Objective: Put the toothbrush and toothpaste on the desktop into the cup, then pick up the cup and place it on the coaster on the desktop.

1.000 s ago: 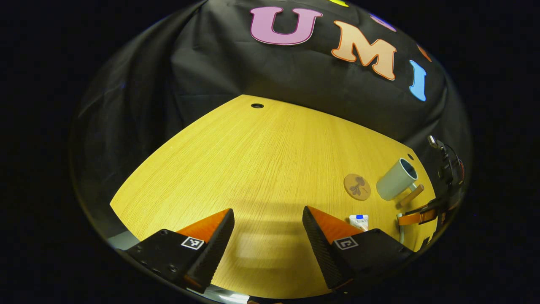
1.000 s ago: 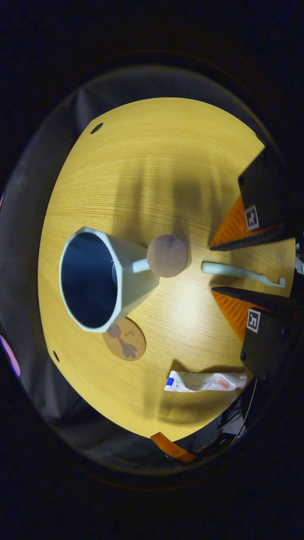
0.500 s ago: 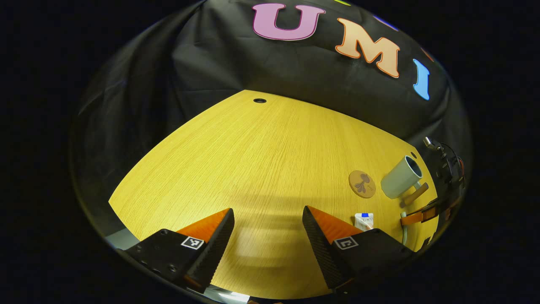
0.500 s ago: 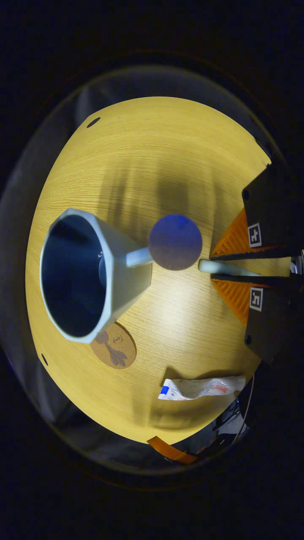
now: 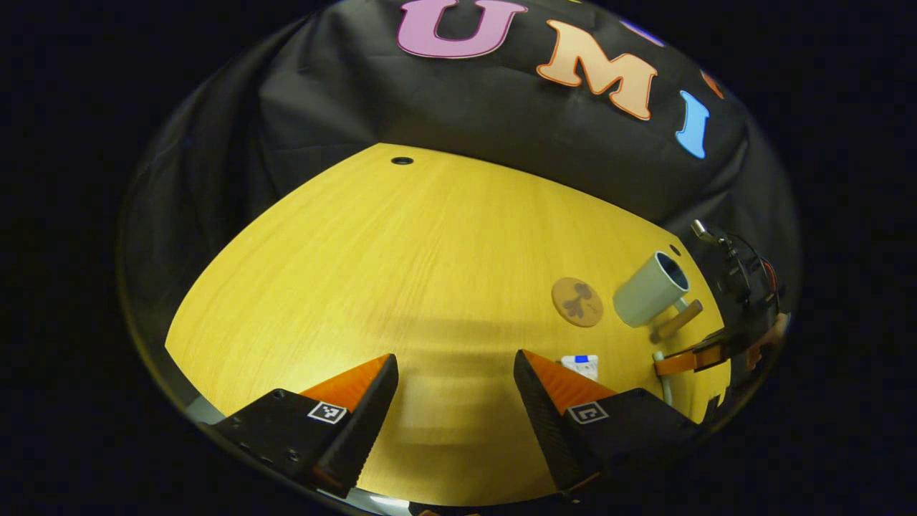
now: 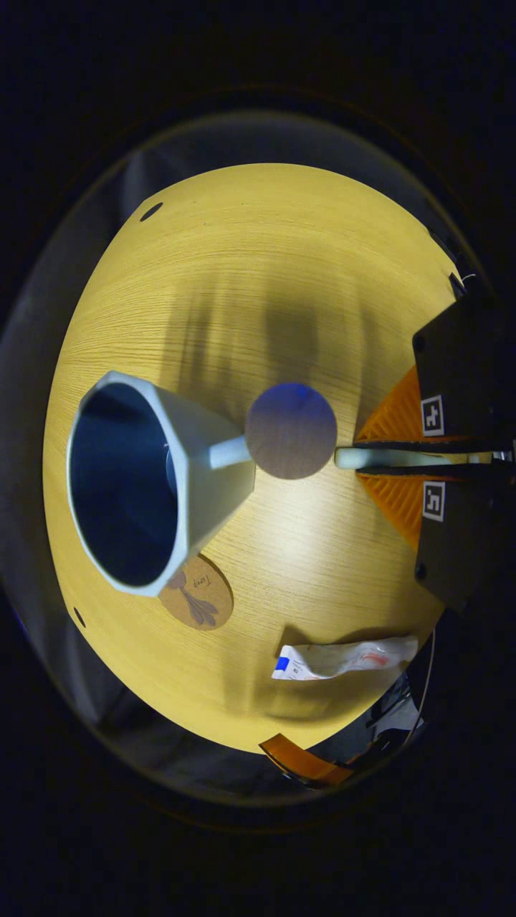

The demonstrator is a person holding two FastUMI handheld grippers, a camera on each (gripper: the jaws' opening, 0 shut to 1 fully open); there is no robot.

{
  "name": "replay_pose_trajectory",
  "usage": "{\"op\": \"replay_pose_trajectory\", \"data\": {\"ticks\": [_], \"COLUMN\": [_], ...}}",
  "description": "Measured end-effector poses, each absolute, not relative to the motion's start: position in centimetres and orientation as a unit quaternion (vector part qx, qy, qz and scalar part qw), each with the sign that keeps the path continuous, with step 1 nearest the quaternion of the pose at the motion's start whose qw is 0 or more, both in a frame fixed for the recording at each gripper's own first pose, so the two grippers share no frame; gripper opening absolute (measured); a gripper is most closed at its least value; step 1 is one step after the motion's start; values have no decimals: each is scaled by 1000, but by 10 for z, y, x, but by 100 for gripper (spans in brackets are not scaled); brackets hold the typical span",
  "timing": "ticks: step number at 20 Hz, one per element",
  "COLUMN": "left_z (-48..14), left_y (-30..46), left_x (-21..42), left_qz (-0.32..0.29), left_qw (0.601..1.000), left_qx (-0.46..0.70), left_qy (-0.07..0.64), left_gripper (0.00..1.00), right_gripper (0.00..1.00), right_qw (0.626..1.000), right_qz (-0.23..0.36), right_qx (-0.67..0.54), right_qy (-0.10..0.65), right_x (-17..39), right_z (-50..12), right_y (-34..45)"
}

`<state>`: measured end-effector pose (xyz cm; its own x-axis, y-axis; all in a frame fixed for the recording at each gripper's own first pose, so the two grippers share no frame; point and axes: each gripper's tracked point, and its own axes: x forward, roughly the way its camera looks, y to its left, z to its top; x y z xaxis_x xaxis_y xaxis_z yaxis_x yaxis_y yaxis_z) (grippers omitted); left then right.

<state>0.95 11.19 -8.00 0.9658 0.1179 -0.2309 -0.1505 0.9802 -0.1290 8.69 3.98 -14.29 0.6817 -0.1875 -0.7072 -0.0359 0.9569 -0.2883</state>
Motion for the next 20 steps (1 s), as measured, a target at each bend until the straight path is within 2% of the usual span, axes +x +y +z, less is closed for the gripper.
{"op": "replay_pose_trajectory", "data": {"ticks": [7, 10, 15, 20], "left_z": [-98, -106, -109, -123], "left_y": [41, 20, -1, -6], "left_x": [16, 21, 33, 45], "left_qz": [-22, -41, -43, -20], "left_qw": [979, 969, 953, 934], "left_qx": [-27, -5, 23, 34], "left_qy": [203, 243, 299, 356], "left_gripper": [95, 95, 95, 93], "right_gripper": [8, 9, 8, 8], "right_qw": [923, 932, 940, 946], "right_qz": [-35, -28, -17, -2], "right_qx": [-122, -113, -103, -88], "right_qy": [363, 344, 324, 311], "right_x": [82, 80, 74, 66], "right_z": [-136, -128, -124, -116], "right_y": [41, 43, 44, 42]}}
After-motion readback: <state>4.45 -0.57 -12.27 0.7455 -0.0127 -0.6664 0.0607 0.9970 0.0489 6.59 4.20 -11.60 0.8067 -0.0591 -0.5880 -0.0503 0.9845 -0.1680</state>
